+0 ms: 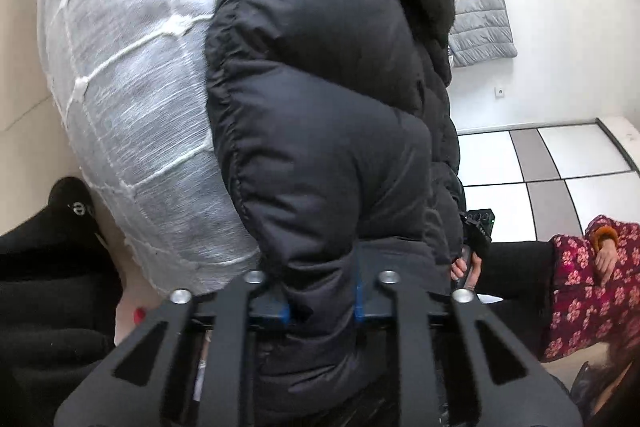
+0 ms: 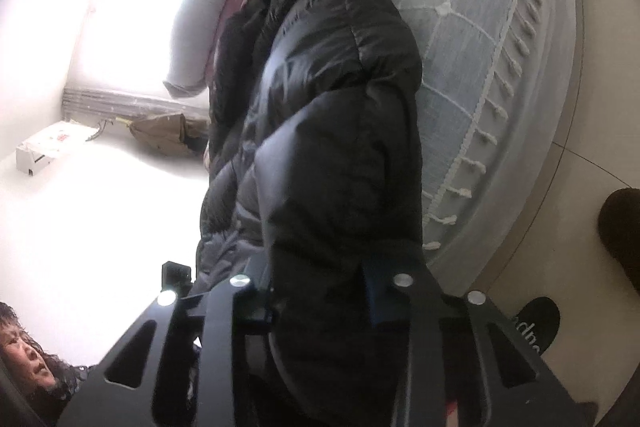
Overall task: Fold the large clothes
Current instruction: 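Lift the hem with both tools and fold it toward the hood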
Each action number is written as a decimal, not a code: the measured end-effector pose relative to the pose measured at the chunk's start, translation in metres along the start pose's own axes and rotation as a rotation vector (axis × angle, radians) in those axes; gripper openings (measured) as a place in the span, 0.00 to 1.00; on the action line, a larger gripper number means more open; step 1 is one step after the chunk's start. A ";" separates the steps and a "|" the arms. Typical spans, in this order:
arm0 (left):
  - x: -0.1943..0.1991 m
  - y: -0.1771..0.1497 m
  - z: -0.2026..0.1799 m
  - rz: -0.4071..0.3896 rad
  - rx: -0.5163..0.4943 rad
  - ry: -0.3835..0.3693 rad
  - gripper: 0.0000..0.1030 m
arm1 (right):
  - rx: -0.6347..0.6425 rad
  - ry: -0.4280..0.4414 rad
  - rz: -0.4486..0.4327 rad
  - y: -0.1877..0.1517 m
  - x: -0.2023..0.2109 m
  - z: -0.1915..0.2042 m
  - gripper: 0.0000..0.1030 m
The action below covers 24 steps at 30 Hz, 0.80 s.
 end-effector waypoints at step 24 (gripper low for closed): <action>0.108 -0.056 -0.093 -0.213 -0.188 -0.043 0.03 | 0.118 0.102 -0.205 -0.035 0.070 0.120 0.12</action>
Point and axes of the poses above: each gripper's, at about its wrist camera, not at the fingertips, and x roughly against the way its jaws point, z to its left, y to its top, the point moved 4 cm from there along -x, roughly the way its jaws point, and after that the axes turned 15 degrees about x, right-handed, at the moved point
